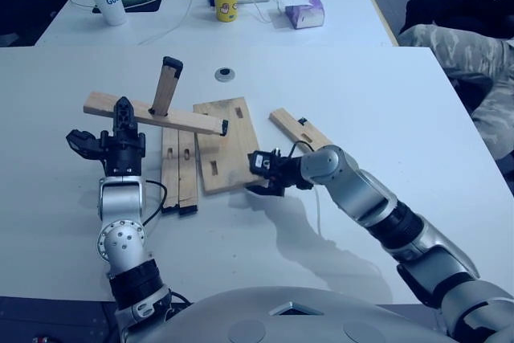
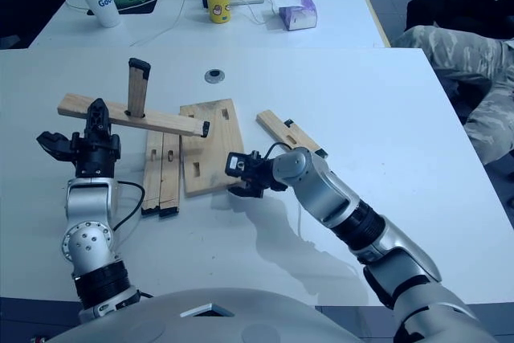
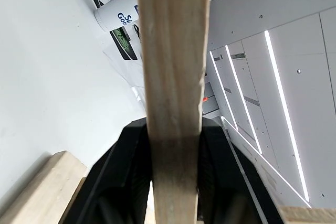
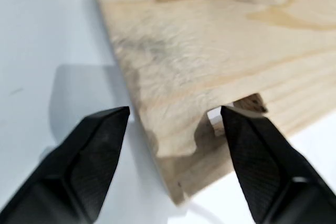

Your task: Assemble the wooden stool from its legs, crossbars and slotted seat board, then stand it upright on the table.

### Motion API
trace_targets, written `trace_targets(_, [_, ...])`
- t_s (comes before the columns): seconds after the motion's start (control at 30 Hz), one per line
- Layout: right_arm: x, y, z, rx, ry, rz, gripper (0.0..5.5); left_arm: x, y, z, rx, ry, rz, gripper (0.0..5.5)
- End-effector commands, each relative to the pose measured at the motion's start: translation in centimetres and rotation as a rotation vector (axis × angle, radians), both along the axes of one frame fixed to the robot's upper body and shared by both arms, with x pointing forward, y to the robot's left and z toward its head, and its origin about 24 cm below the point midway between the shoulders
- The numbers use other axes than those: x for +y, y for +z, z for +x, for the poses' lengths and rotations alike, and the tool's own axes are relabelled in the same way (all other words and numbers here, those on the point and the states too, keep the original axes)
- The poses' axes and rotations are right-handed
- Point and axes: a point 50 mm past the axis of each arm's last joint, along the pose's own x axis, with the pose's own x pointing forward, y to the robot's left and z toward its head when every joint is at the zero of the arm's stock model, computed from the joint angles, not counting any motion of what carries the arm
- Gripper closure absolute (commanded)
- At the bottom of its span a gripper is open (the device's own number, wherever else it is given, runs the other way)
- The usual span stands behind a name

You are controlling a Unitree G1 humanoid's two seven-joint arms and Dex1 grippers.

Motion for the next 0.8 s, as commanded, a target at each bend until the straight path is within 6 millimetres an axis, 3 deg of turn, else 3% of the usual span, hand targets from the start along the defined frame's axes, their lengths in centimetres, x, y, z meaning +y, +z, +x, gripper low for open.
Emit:
trace_targets(0.03, [-3.3,-4.5,-0.2,0.179,-0.242,-0.112,2.26,0.1,0.5,0.5,-0.021,0.004,0.016,4.47])
trace_targets(0.33, [-0.6,-3.4,0.4,0.135,-0.240,0.004,2.26,0.0,0.6,1.1,-0.033,0.007,0.040,4.47])
trace_targets(0.63, [1.0,-2.5,1.1,0.102,-0.229,0.048,2.26,-1.1,0.4,2.8,0.035,-0.060,0.369,4.47])
trace_targets(0.8, [1.0,-2.7,1.0,0.108,-0.237,0.052,2.26,-1.5,0.4,3.0,0.040,-0.052,0.434,4.48])
